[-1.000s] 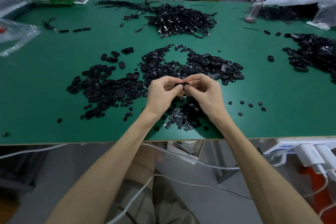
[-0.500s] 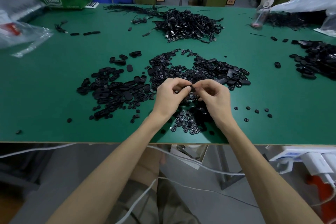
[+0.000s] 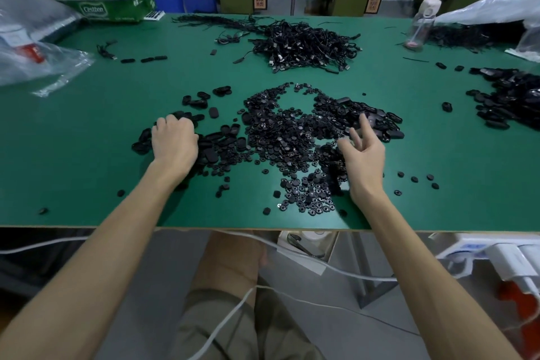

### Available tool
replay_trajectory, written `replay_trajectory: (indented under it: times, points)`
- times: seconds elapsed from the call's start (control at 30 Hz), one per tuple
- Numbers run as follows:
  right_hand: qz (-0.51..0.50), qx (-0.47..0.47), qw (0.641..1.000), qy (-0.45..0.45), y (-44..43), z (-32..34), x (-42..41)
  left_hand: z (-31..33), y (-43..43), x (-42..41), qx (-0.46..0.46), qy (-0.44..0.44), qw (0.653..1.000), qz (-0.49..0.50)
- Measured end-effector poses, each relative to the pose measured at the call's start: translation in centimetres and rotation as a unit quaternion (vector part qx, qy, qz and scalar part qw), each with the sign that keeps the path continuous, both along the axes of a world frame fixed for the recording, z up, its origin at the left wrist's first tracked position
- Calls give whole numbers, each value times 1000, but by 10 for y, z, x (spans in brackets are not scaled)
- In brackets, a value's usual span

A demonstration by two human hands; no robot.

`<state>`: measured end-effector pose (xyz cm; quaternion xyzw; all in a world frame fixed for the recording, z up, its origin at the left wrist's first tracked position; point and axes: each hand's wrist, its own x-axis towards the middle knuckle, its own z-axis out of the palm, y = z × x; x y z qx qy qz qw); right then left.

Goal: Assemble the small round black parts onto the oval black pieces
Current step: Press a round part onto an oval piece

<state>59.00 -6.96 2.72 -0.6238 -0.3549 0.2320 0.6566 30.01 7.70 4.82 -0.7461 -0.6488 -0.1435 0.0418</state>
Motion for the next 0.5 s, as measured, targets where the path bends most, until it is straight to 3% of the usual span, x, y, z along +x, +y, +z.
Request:
replay_trajectory:
  times: [0.07,0.13,0.2,0.27,0.5]
  points:
    - [16,-36,990,-134,1,2,-3,-4,1,-1,15,7,1000,0]
    - [55,-86,954,-283,2,2,-8,-7,3,-1,40,3,999,1]
    - [106,-140,917,-358,5,0,-13,-9,3,-1,57,-22,998,-10]
    - [119,-169,899,-386,8,-2,-16,-9,0,1,57,-57,996,-33]
    - [95,-139,918,-360,11,-6,-14,2,-27,32,17,-282,948,-143]
